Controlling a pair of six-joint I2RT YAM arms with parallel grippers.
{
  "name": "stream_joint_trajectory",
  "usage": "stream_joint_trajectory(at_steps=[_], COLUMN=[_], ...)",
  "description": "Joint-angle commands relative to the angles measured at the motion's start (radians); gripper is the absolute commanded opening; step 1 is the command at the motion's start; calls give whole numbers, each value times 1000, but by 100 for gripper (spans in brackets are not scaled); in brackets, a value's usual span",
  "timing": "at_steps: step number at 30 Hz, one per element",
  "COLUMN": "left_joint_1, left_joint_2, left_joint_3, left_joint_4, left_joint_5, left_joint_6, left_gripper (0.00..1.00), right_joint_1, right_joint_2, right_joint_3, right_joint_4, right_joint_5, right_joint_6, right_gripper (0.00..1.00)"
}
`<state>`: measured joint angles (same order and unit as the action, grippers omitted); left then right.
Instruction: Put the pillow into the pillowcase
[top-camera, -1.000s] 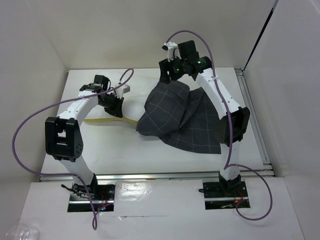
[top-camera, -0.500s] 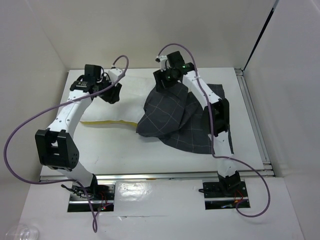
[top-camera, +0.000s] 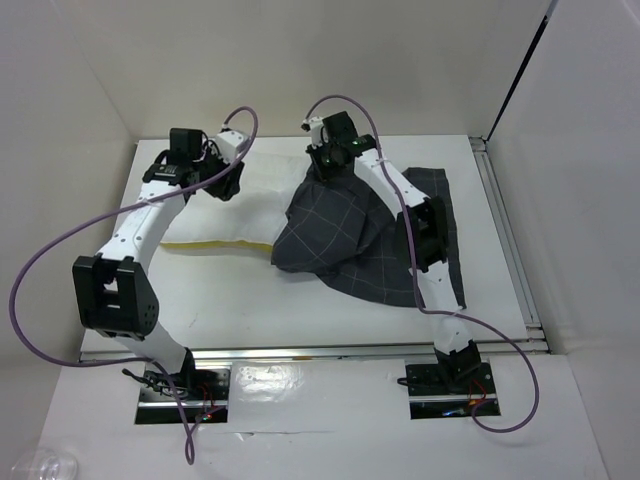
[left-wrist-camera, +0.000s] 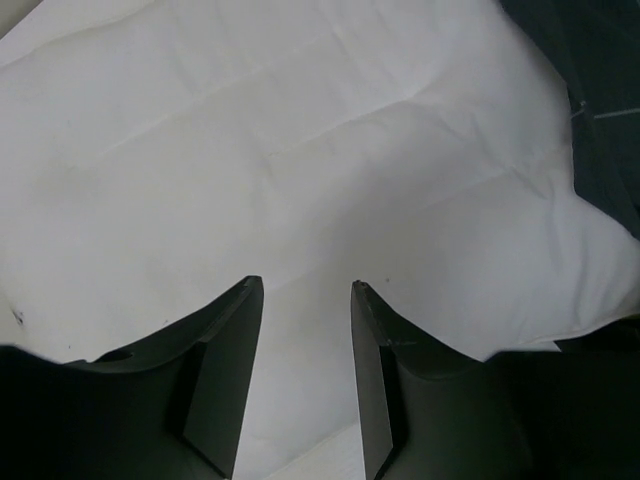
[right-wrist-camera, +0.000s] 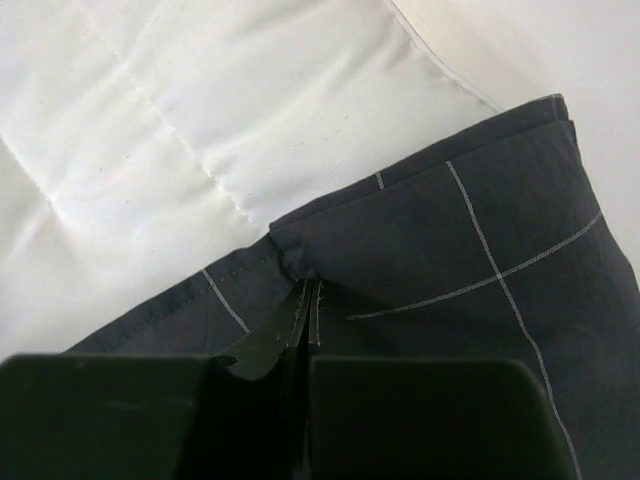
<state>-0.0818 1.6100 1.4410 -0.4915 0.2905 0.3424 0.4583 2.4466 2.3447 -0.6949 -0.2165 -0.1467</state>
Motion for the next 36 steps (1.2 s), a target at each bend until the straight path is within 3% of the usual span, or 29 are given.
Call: stream_joint_trajectory(at_steps=[1, 6, 13, 20, 21, 23, 25, 26, 28, 30, 36], left_joint_1=[5, 5, 14, -6, -6, -16, -16, -16, -27, -36, -36], left_joint_2=[53, 322, 542, 636, 645, 672, 685, 685, 685, 685, 616], left_joint_3=[28, 241, 502, 530, 530, 541, 541, 530, 509, 474, 406], left_joint_4=[111, 59, -10, -13, -27, -67, -91, -100, -101, -101, -101], left_joint_5=[13, 41, 53, 35, 50, 61, 73, 82, 82, 82, 159], left_joint_6=[0, -65, -106, -80, -69, -59, -49, -49, -49, -49, -19], left_gripper=[54, 62, 67, 69, 66, 52, 34, 19, 7, 0, 0], right_joint_1=[29, 39, 39, 48, 48, 48, 48, 48, 48, 48, 48], right_joint_2=[-47, -84, -175, -184, -184, -184, -172, -160, -147, -129, -129], right_joint_3=[16, -4, -67, -79, -79, -62, -44, -44, -19, 7, 16], right_joint_4=[113, 123, 123, 94, 94, 94, 84, 84, 75, 75, 75], right_joint_5=[-92, -125, -178, -178, -178, -188, -188, -188, -188, -188, -188], right_joint_6=[-8, -7, 28, 38, 47, 47, 47, 47, 56, 56, 56], right_gripper=[0, 0, 0, 0, 0, 0, 0, 0, 0, 0, 0])
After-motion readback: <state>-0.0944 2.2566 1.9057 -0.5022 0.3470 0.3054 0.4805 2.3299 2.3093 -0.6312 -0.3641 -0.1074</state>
